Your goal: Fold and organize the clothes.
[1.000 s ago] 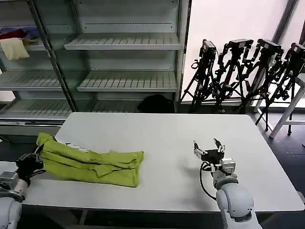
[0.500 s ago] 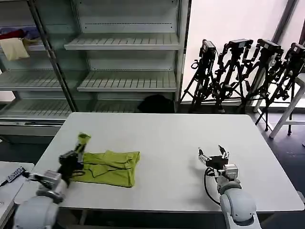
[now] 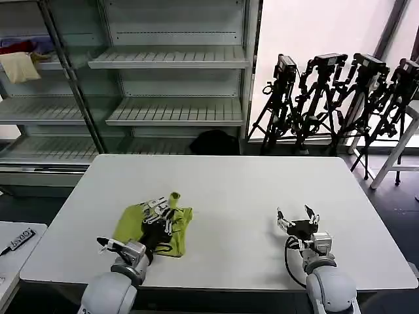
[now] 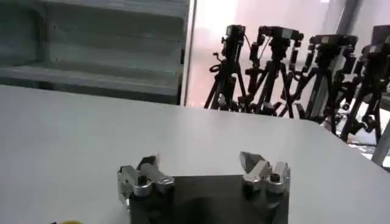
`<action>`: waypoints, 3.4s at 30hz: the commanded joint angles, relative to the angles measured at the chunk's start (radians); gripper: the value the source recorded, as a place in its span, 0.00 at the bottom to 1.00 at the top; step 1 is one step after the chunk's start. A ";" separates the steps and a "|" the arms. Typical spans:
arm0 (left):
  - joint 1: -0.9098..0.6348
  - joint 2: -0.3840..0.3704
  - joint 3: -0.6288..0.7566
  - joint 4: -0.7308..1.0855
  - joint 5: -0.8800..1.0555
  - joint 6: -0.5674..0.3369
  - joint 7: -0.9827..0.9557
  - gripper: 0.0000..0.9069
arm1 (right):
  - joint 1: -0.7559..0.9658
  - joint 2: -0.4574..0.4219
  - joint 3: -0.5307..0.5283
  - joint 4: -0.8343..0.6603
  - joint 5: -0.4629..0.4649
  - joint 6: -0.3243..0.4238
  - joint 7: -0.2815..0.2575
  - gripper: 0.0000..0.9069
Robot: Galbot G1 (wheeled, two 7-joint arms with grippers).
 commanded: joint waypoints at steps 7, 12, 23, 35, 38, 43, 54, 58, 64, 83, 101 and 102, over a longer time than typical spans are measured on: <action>-0.013 -0.053 0.104 0.062 0.091 0.059 -0.048 0.60 | -0.008 0.001 -0.001 -0.003 -0.006 0.010 0.003 1.00; -0.005 -0.056 0.107 0.069 0.107 0.062 -0.049 0.93 | -0.002 0.001 0.002 -0.006 -0.006 0.008 0.005 1.00; -0.017 -0.104 0.118 0.100 0.049 0.090 -0.107 1.00 | 0.009 0.015 -0.010 -0.017 -0.011 0.008 0.011 1.00; -0.011 -0.168 0.151 0.124 -0.026 0.091 -0.141 1.00 | 0.009 0.015 -0.010 -0.019 -0.017 0.007 0.015 1.00; -0.010 -0.182 0.148 0.115 -0.089 0.051 -0.148 1.00 | 0.008 0.016 -0.009 -0.017 -0.017 0.006 0.014 1.00; 0.001 -0.176 0.027 0.018 -0.271 -0.052 -0.126 1.00 | 0.007 0.014 -0.008 -0.006 -0.014 0.004 0.013 1.00; 0.051 0.118 -0.534 0.177 -0.388 -0.079 0.009 1.00 | 0.032 -0.003 -0.051 0.011 0.035 0.031 -0.027 1.00; 0.089 0.154 -0.535 0.240 -0.407 -0.081 0.009 1.00 | 0.041 0.020 -0.082 0.008 0.008 0.034 -0.029 1.00; 0.084 0.092 -0.485 0.247 -0.466 -0.045 0.000 1.00 | 0.049 0.018 -0.089 0.002 -0.012 0.026 -0.024 1.00; 0.047 -0.017 -0.376 0.188 -0.573 0.051 -0.051 1.00 | 0.028 0.013 -0.066 0.003 -0.021 0.022 -0.017 1.00; 0.032 -0.031 -0.359 0.213 -0.557 0.065 -0.038 0.01 | 0.029 0.015 -0.062 -0.003 -0.023 0.025 -0.008 1.00; 0.032 -0.030 -0.359 0.213 -0.561 0.059 -0.037 0.01 | 0.029 0.016 -0.062 -0.004 -0.023 0.025 -0.008 1.00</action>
